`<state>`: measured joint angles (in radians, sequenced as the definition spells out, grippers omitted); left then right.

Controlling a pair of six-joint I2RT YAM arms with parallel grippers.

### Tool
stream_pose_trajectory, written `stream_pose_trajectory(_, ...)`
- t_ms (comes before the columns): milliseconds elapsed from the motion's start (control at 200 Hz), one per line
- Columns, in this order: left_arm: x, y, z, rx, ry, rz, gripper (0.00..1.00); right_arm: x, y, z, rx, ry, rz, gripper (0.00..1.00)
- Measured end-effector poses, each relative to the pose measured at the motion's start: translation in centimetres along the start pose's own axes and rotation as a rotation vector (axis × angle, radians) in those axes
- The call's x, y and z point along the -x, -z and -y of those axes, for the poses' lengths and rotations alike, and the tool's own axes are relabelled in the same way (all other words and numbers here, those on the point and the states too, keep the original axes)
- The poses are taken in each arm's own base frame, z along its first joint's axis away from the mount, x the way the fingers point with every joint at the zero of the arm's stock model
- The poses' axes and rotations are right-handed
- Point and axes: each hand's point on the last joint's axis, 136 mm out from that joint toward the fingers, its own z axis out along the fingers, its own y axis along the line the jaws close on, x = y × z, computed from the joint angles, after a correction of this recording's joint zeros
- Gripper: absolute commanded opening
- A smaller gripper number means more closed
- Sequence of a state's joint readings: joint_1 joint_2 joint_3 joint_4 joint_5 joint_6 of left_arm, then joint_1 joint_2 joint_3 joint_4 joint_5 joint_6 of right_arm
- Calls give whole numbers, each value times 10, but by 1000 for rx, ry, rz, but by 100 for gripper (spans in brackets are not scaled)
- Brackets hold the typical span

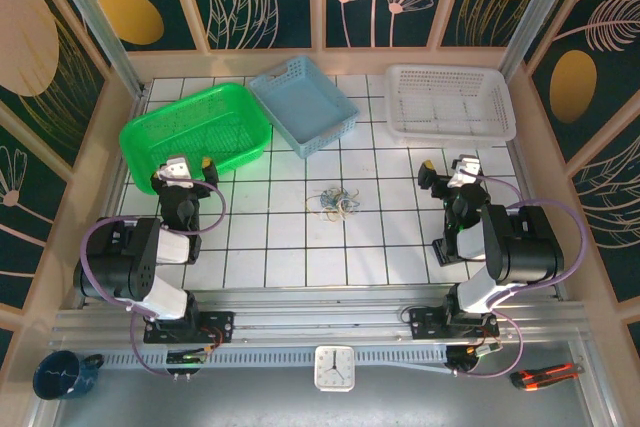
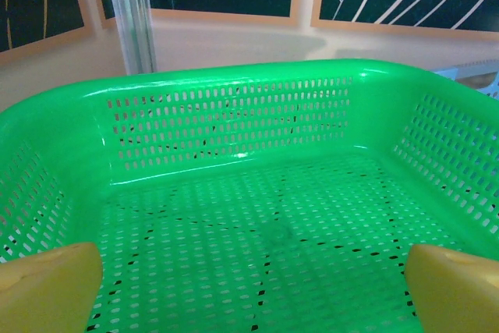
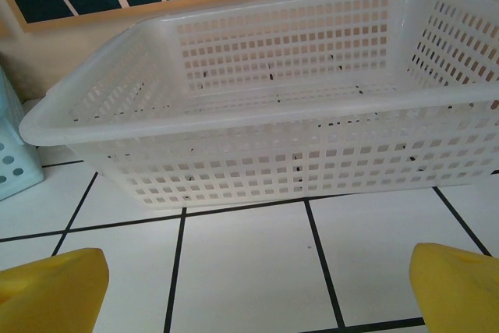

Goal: Untangle the cables

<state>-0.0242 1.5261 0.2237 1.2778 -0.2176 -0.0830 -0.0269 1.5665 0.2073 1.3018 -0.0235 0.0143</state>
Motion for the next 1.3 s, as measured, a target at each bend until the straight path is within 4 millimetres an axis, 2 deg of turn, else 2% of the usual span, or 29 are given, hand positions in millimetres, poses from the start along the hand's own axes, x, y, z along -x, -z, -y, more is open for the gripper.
stream_pose_trajectory(470, 0, 0, 0, -1, 0, 1, 99, 0, 0, 0, 0, -2, -1, 99)
stream_pose_trajectory(540, 1, 2, 0, -4, 0, -1, 99, 5, 3, 0, -10, -1, 3, 99)
stream_pose_trajectory(580, 5, 3, 0, -1, 1, 3, 99, 15, 6, 1, -20, -1, 23, 99)
stream_pose_trajectory(721, 35, 10, -5, 30, 29, 60, 99, 55, 21, 0, -48, -26, 114, 99)
stream_pose_trajectory(831, 60, 16, -12, 66, 79, 111, 99, 77, 29, 1, -78, -79, 142, 99)
stream_pose_trajectory(956, 87, 15, -10, 66, 149, 129, 99, 105, 27, 8, -136, -198, 126, 99)
stream_pose_trajectory(1096, 125, 20, 2, -10, 266, 163, 99, 132, 20, 13, -180, -378, 84, 99)
stream_pose_trajectory(1191, 139, 29, 14, -97, 345, 169, 99, 130, 16, 0, -131, -438, 24, 95)
stream_pose_trajectory(1301, 144, 35, 40, -245, 411, 121, 99, 102, 9, -34, -34, -461, -116, 89)
